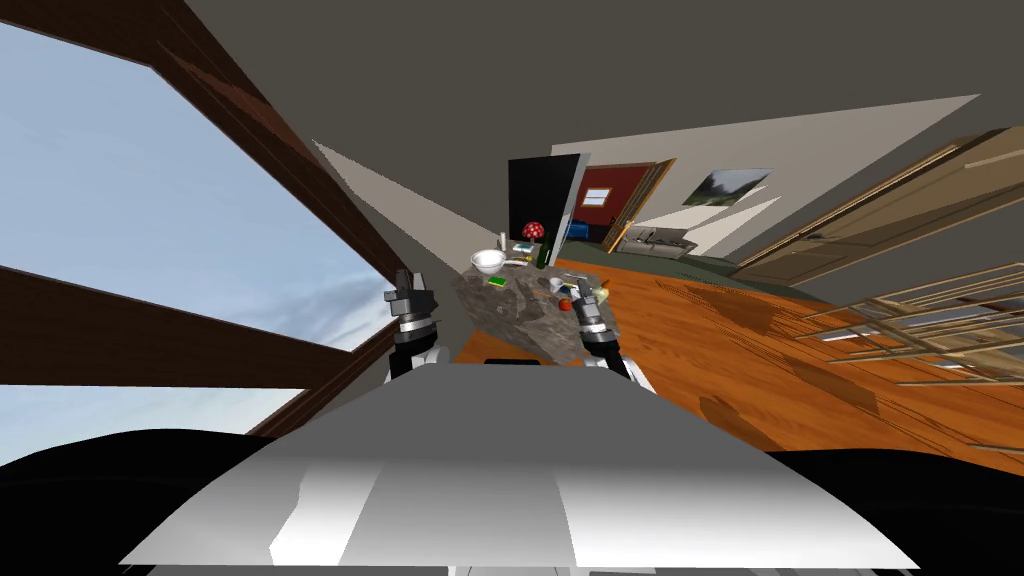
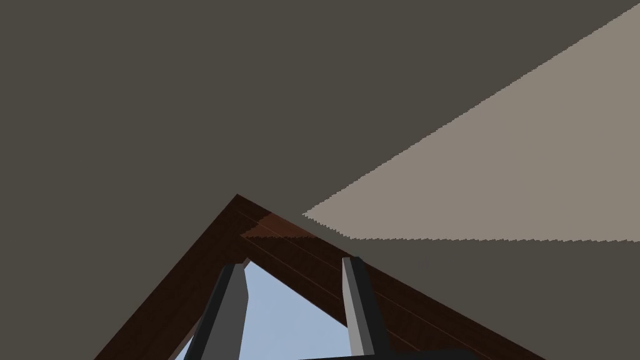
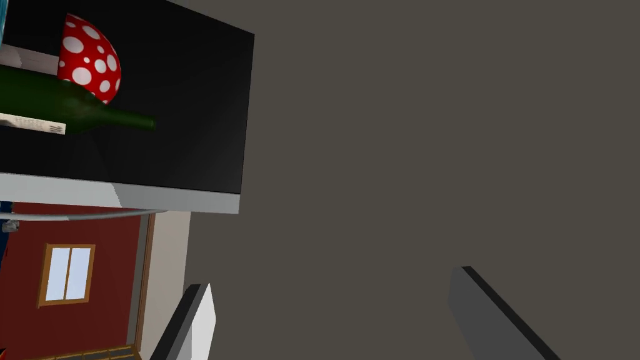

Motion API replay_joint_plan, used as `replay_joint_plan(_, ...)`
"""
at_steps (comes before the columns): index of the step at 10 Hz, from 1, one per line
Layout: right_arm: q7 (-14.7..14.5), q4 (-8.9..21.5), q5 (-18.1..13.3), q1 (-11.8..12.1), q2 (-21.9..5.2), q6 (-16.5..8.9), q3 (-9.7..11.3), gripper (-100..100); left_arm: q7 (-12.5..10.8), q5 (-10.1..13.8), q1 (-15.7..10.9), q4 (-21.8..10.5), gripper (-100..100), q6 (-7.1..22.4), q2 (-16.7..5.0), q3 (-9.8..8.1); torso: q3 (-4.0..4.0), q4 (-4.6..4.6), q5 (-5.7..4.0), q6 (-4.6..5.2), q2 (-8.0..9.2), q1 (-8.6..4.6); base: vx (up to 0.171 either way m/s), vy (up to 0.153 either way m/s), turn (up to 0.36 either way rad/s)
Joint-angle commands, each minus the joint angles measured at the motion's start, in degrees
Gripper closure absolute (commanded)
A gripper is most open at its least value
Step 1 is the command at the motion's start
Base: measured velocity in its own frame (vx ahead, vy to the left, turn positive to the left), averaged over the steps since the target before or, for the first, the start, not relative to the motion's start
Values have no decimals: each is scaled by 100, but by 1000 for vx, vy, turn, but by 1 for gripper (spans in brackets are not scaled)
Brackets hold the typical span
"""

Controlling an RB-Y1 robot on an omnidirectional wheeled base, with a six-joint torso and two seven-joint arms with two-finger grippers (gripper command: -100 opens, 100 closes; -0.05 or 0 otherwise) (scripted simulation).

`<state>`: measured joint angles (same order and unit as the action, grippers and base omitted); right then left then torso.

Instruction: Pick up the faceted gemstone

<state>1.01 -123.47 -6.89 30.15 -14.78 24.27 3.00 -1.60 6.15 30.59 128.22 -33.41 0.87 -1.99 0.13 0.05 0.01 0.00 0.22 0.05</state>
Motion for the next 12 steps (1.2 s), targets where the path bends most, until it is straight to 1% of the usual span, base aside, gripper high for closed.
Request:
replay_joint_plan(1,-45,97,-136,81,-286,17,62,-100,0,0,0,0,0,0,0,0,0,0,0,0,0,0,-61,42,-5)
replay_joint_plan(2,-45,97,-136,81,-429,17,62,-100,0,0,0,0,0,0,0,0,1,0,1,0,2,8,-46,37,-9)
replay_joint_plan(3,-87,196,-267,157,-615,30,122,-100,0,0,0,0,0,0,0,0,-1,0,2,0,-3,8,-64,50,6)
replay_joint_plan(4,-87,196,-267,157,-788,30,122,-100,0,0,0,0,0,0,0,0,0,0,2,0,2,13,-61,41,-2)
replay_joint_plan(5,-132,309,-406,241,-955,44,188,-100,0,0,0,0,0,0,0,0,0,0,2,0,1,10,-79,51,20)
replay_joint_plan(6,-132,309,-406,241,-1138,44,188,-100,0,0,0,0,0,0,0,0,3,1,2,0,6,13,-67,52,6)
replay_joint_plan(7,-180,437,-554,331,-1310,59,259,-100,0,0,0,0,0,0,0,0,3,1,3,0,4,13,-63,60,31)
replay_joint_plan(8,-180,437,-554,331,-1477,59,259,-100,0,0,0,0,0,0,0,0,2,1,3,0,3,17,-50,50,13)
replay_joint_plan(9,-180,437,-554,331,-1574,59,259,-100,0,0,0,0,0,0,0,0,0,0,4,0,-1,13,-16,23,-7)
replay_joint_plan(10,-231,580,-708,428,-1786,75,333,-100,0,0,0,0,0,0,0,0,-7,-2,1,0,-13,5,-46,37,59)
replay_joint_plan(11,-231,580,-708,428,-1957,75,333,-100,0,0,0,0,0,0,0,0,-4,-2,2,0,-6,7,-52,48,17)
replay_joint_plan(12,-284,736,-868,531,-2143,92,412,-100,0,0,0,0,0,0,0,0,-3,-1,2,-1,-5,10,-42,73,62)
